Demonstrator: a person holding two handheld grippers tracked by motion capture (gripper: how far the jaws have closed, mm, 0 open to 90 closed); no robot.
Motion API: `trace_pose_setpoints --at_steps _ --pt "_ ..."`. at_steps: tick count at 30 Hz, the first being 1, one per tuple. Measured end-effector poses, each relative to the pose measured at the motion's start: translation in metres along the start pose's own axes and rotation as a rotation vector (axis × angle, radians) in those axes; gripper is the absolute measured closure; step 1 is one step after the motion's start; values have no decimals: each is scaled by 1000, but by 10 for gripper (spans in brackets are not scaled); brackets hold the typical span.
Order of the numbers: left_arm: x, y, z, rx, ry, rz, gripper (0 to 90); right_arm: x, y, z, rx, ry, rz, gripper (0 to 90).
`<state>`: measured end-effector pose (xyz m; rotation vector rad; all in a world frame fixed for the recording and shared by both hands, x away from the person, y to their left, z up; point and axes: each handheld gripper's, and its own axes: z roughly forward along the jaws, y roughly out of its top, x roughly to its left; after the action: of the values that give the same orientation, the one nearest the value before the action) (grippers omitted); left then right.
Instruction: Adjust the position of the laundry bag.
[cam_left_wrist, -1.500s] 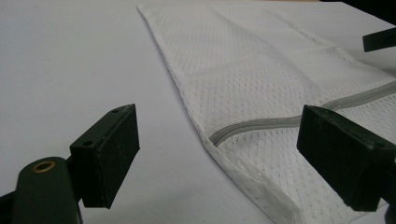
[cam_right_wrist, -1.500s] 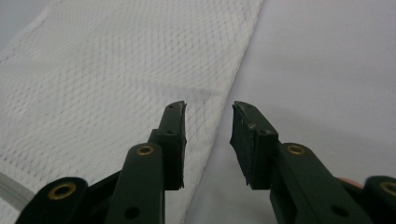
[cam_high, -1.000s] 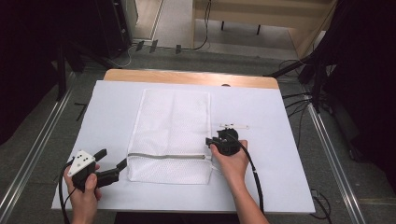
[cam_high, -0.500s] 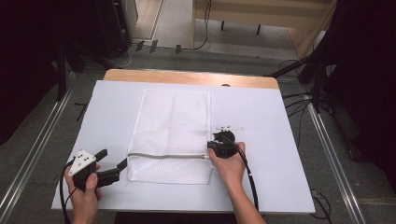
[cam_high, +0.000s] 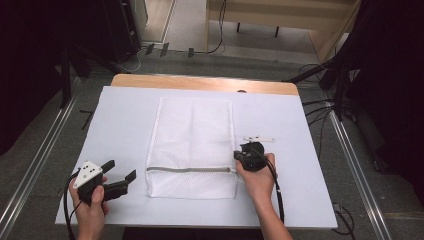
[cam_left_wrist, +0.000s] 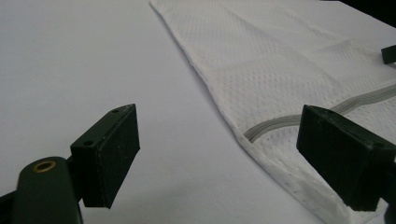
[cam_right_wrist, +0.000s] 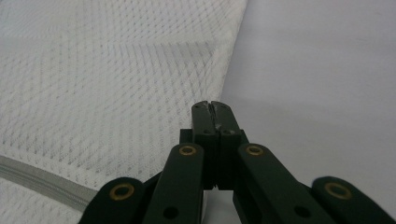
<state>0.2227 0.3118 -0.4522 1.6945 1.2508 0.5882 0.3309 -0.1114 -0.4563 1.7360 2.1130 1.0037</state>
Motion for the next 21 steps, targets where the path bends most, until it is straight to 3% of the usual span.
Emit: trace_pose_setpoints --at_steps 10,21 --pt "-2 0 1 9 -2 8 133 -28 -12 -15 -13 -6 34 900" --pt "-3 -1 0 9 2 9 133 -40 -22 -26 -19 -8 43 900"
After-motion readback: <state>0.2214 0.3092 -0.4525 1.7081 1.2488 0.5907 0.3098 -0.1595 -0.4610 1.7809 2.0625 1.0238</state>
